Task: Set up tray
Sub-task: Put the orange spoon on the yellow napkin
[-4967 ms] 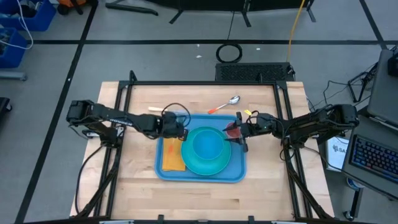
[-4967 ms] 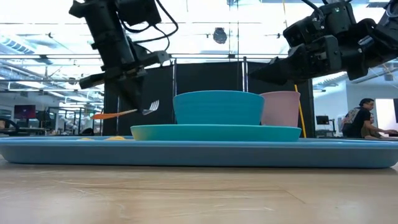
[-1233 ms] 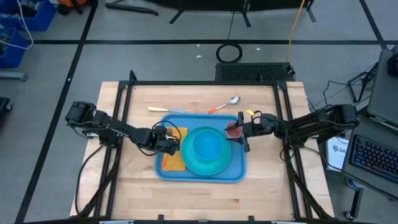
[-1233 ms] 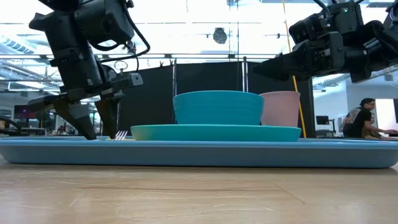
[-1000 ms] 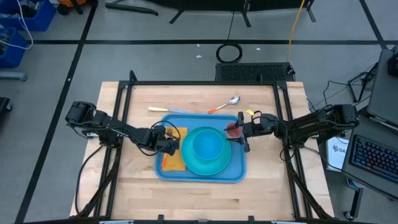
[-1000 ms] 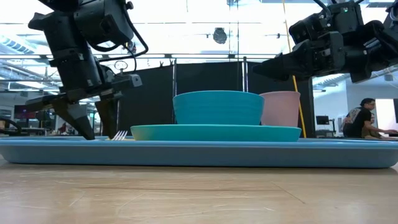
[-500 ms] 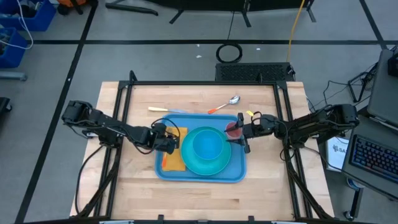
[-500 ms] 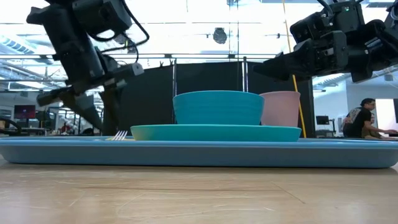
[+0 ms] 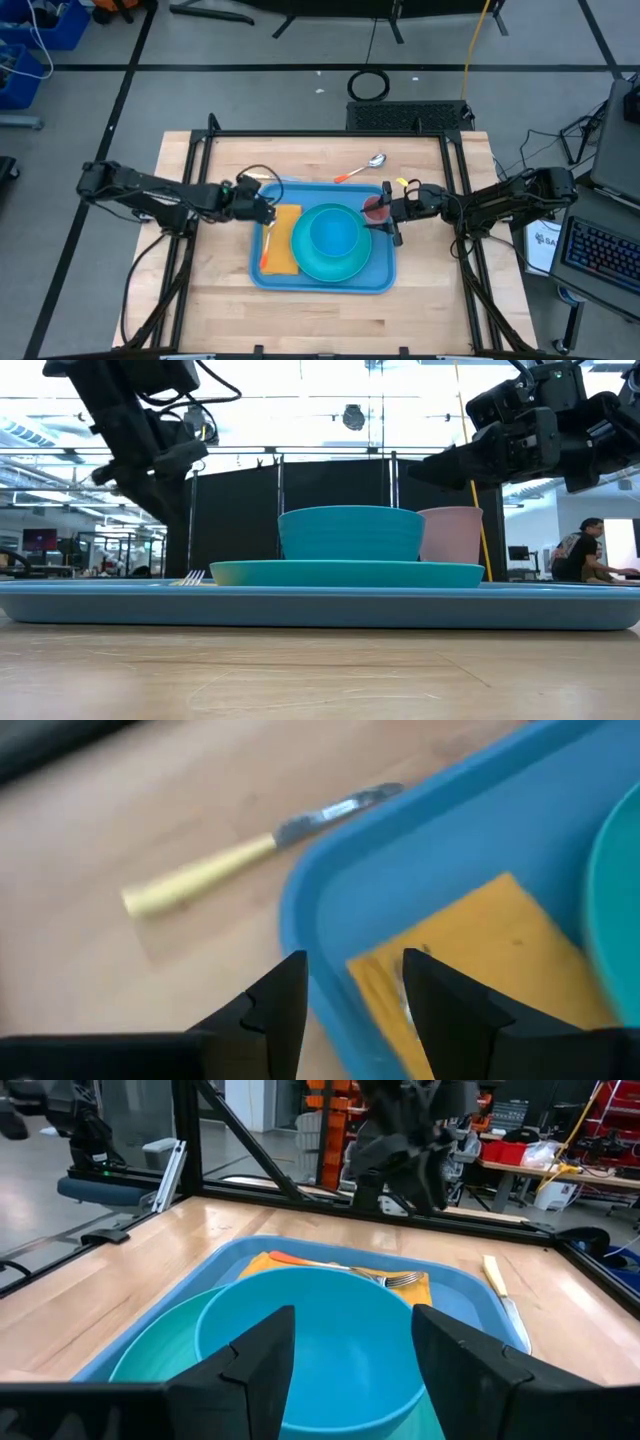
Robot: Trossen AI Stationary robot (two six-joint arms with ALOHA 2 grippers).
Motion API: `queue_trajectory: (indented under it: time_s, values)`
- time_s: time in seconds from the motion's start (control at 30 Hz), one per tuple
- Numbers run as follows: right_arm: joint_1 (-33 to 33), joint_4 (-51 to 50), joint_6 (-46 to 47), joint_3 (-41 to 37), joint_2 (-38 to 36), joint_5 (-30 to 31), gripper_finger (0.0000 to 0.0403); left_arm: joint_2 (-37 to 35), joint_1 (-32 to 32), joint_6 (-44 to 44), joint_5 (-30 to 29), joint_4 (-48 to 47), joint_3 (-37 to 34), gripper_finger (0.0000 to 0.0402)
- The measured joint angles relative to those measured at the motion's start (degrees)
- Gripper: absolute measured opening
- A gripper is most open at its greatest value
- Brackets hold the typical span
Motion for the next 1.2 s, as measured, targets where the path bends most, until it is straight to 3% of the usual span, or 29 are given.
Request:
queue_trajectory:
  time_s: [0.53, 0.83, 1.2]
  values:
    - [0.00, 1.95, 1.49, 0.00, 0.02, 0.08, 0.0194, -1.26, 18.67, 24.44, 0.63, 0.85, -0.02, 0.0170]
    - [-0.04, 2.90, 1.49, -0.02, 0.02, 0.26, 0.0194, -1.24, 27.82, 37.18, 6.77, 6.55, -0.02, 0.0170]
    - [-1.44, 11.36, 1.45, -0.04, 0.02, 0.48, 0.0194, -1.24, 35.40, 47.01, 13.68, 13.95, -0.02, 0.0170]
